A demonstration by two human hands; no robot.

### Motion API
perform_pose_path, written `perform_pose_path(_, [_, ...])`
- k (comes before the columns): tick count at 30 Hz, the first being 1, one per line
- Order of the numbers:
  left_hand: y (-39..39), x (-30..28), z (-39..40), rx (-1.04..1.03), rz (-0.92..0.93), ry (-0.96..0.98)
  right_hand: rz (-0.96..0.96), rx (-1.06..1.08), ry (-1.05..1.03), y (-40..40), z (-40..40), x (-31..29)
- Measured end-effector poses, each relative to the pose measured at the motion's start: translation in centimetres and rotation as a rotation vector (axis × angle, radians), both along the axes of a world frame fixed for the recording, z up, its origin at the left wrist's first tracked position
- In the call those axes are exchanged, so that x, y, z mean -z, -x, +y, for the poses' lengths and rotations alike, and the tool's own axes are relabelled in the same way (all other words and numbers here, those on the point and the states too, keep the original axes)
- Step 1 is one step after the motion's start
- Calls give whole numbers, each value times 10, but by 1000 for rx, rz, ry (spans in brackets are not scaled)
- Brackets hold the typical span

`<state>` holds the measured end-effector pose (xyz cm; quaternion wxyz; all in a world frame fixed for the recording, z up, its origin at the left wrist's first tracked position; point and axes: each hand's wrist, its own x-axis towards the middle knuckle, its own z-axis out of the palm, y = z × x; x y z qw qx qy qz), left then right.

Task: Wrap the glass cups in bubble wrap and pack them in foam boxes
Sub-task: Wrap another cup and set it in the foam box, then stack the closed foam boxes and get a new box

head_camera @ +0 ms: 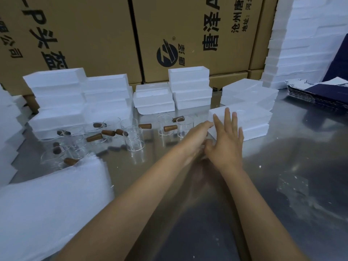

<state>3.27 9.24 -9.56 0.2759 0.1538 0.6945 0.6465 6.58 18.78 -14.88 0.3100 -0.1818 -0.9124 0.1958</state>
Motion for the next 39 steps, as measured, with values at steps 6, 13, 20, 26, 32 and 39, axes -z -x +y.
perform_pose_path(6, [-3,-7,-49,-73,186,140,54,-182,-129,1,-46,-2])
perform_pose_path(13, [13,-7,-131,-235,462,276,-77,-483,6,-16,-94,6])
perform_pose_path(20, [79,-23,-219,-555,607,434,-239,-542,26,-13,-108,22])
perform_pose_path(26, [171,-29,-295,-748,662,1003,-195,-489,-7,2,-105,25])
perform_pose_path(32, [237,-22,-338,-478,790,1242,-150,-489,52,16,-99,26])
perform_pose_path(39, [260,-15,-350,-358,925,1393,-126,-504,27,14,-99,26])
